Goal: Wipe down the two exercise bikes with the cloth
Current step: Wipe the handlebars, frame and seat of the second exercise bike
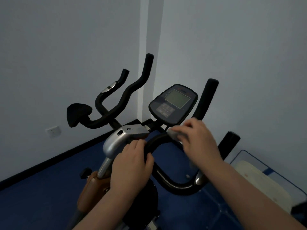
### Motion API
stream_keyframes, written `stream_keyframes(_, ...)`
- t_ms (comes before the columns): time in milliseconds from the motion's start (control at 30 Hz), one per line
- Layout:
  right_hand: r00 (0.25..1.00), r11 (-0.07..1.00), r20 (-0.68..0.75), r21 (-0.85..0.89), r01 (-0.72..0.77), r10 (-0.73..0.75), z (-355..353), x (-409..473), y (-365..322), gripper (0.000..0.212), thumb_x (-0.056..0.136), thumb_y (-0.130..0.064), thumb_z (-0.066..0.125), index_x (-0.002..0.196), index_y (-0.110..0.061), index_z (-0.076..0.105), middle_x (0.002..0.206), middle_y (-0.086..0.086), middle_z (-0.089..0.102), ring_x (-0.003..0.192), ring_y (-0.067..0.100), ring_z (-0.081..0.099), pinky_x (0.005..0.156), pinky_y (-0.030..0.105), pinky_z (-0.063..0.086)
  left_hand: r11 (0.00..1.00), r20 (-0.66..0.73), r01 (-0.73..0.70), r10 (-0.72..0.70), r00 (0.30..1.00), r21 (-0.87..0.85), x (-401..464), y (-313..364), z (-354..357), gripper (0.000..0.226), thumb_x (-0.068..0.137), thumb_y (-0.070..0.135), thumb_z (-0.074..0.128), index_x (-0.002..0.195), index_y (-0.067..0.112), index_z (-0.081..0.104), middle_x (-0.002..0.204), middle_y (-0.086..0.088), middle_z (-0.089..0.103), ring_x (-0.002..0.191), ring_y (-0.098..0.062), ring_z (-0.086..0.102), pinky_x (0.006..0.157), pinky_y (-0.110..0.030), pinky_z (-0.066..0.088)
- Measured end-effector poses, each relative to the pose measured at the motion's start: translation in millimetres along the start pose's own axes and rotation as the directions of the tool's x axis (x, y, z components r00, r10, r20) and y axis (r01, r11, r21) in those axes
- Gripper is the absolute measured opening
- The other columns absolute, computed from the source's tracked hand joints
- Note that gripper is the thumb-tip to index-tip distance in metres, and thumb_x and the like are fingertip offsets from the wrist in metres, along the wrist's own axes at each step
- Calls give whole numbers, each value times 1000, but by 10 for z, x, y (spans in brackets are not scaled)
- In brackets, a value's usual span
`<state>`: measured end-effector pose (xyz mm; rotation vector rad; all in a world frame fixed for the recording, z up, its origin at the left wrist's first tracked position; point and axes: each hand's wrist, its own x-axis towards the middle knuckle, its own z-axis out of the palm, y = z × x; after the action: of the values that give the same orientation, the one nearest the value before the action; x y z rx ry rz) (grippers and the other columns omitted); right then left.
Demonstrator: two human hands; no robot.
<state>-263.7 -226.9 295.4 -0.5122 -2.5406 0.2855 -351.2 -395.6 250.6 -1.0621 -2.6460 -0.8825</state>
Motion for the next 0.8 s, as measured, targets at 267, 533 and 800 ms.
stream_keyframes(267,996,996,0,37,84,-84,85,101,-238,24,91,-10,62,108,-24,72,99,1,52,94,19,45,75,32,43,977,96,47,-28,995,-209,161,82,57,37,89,33,53,126,28,50,121,12,52,111,-8,43,85,-29,41)
stream_keyframes(533,978,984,-145,-71,-161,149,-144,34,137,30,93,-11,59,114,-29,71,103,-3,54,96,15,49,69,26,42,949,84,-86,117,990,-304,248,234,216,45,93,29,54,136,25,43,129,14,45,117,0,32,95,-18,27)
stream_keyframes(800,706,852,-550,501,-150,447,-563,645,121,19,85,-6,67,97,-17,58,106,3,52,79,-10,47,73,-4,32,923,17,-149,166,986,-354,658,535,356,24,100,29,46,118,25,60,105,7,58,101,-13,47,86,-28,41)
